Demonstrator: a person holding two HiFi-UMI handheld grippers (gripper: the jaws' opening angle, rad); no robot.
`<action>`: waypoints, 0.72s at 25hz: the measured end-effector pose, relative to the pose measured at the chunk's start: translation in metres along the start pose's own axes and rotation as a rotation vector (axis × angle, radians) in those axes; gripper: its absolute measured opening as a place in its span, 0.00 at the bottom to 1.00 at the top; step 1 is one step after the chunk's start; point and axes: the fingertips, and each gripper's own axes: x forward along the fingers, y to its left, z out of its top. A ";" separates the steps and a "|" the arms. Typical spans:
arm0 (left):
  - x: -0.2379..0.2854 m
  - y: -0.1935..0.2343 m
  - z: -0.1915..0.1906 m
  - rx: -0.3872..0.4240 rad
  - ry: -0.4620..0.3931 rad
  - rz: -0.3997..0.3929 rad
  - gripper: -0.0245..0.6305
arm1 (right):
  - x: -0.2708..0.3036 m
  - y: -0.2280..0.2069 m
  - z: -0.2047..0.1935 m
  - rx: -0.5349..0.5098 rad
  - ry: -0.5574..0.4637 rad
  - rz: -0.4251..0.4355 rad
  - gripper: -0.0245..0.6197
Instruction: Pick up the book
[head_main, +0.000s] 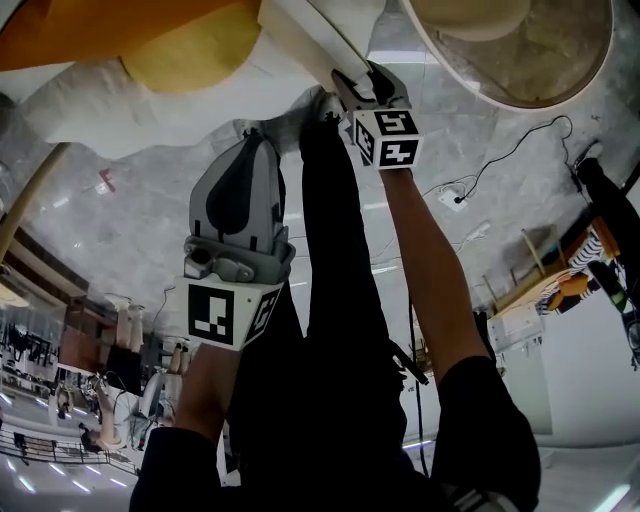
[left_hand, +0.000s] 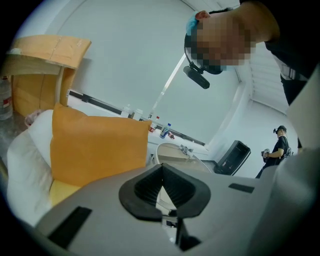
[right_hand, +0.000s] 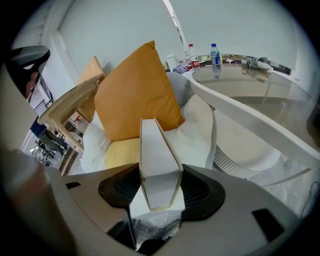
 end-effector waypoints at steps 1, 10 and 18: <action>-0.003 0.000 0.001 -0.001 -0.004 0.003 0.05 | -0.002 0.000 0.000 0.007 0.002 -0.002 0.42; -0.030 0.005 0.017 -0.001 -0.043 0.029 0.05 | -0.029 0.013 0.005 0.029 0.005 -0.001 0.41; -0.062 0.004 0.043 0.018 -0.093 0.045 0.05 | -0.069 0.043 0.017 0.041 -0.010 -0.010 0.41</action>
